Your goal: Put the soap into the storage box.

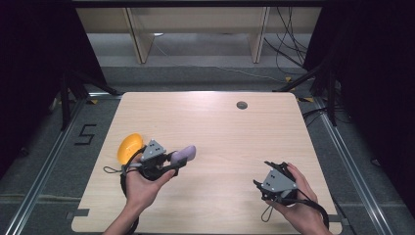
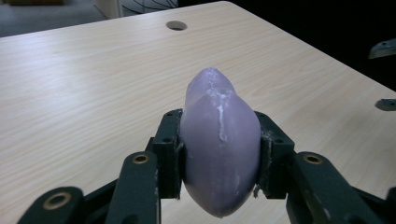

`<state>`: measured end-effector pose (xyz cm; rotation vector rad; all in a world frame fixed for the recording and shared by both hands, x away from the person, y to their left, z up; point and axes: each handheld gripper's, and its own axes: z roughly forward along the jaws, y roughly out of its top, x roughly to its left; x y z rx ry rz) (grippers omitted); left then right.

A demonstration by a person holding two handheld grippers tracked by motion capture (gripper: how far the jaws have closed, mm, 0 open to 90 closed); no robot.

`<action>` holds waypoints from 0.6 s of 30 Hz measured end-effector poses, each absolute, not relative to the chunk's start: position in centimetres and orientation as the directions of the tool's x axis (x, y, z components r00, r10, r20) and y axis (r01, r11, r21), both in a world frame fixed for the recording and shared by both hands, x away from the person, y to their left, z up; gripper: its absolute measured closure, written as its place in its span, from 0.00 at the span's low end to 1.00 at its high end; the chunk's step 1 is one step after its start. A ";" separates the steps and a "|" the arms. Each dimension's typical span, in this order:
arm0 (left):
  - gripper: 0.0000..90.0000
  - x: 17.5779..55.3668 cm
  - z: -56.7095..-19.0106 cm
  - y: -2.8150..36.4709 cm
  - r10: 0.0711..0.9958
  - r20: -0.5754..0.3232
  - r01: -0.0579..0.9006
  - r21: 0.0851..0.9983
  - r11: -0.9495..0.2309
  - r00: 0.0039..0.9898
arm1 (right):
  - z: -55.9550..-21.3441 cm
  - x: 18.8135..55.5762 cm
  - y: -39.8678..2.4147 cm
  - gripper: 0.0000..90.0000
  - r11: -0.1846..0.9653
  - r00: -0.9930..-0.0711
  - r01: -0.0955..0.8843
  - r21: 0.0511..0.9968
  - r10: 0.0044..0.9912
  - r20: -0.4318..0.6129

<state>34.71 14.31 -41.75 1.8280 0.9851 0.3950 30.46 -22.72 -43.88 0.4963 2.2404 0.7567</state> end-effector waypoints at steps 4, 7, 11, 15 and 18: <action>0.65 34.7 -41.5 15.9 0.800 -0.134 0.440 0.881 -0.174 0.585 | -43.9 30.5 -22.9 0.38 0.754 -0.688 0.125 0.645 0.535 -0.491; 0.65 34.7 -41.4 17.0 0.822 -0.134 0.439 0.886 -0.151 0.553 | -43.9 30.4 -22.8 0.40 0.744 -0.690 0.139 0.654 0.546 -0.474; 0.65 34.7 -41.1 18.1 0.851 -0.123 0.431 0.893 -0.129 0.511 | -43.9 30.4 -22.8 0.41 0.749 -0.699 0.143 0.647 0.540 -0.469; 0.65 34.8 -40.9 19.1 0.871 -0.105 0.418 0.900 -0.122 0.480 | -43.9 30.4 -22.9 0.41 0.745 -0.693 0.152 0.649 0.549 -0.467; 0.65 34.9 -40.9 19.7 0.887 -0.089 0.411 0.904 -0.119 0.452 | -43.9 30.3 -23.0 0.40 0.737 -0.688 0.161 0.656 0.561 -0.461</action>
